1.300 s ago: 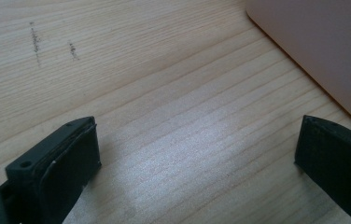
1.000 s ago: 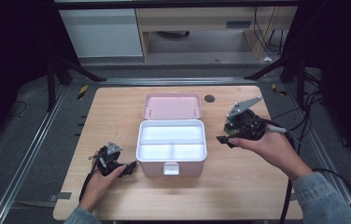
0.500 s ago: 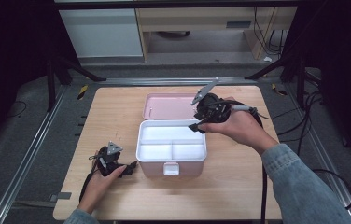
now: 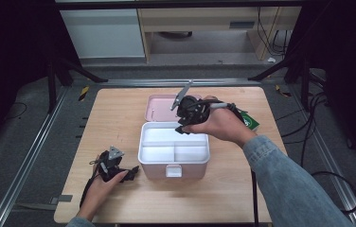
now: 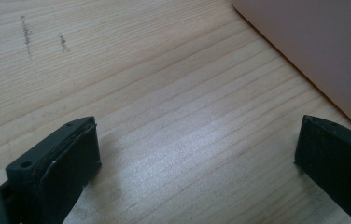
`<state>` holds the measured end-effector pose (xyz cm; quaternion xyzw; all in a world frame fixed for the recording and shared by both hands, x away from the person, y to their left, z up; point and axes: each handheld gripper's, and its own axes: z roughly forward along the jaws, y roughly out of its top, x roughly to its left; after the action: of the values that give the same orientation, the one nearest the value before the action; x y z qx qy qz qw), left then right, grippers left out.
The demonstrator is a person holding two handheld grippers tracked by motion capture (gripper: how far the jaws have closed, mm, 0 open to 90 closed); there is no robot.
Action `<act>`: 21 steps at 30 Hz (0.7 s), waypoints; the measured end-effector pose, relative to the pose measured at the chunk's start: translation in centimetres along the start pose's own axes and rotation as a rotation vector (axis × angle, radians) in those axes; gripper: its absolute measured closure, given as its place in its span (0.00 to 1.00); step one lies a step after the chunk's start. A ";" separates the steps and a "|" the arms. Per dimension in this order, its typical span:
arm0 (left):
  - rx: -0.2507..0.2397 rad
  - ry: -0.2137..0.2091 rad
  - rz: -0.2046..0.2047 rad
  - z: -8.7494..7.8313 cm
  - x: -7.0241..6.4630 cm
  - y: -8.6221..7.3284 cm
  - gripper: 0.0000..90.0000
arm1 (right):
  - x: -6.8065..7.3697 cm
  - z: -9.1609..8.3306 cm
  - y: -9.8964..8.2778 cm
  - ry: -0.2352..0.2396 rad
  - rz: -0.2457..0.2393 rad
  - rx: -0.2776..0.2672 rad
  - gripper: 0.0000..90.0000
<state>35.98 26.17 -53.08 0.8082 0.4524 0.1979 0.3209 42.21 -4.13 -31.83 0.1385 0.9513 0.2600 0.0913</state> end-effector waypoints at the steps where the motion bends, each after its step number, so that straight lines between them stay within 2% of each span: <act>1: 0.004 -0.002 0.003 -0.1 0.0 0.0 0.00 | 0.0 0.3 0.2 0.006 -0.010 0.007 0.76; 6: 0.002 -0.002 0.004 -0.2 -0.1 -0.2 0.00 | 0.3 1.9 1.1 0.042 -0.071 0.043 0.82; 16: 0.003 -0.001 0.001 -0.4 -0.2 -0.3 0.00 | 0.6 3.9 1.7 0.066 -0.116 0.078 0.84; 21: 0.003 -0.001 0.001 -0.4 -0.3 -0.3 0.00 | 0.6 5.2 1.8 0.083 -0.145 0.116 0.84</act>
<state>35.41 26.22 -53.06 0.8090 0.4522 0.1968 0.3198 43.31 0.04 -35.36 0.0632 0.9752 0.2025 0.0622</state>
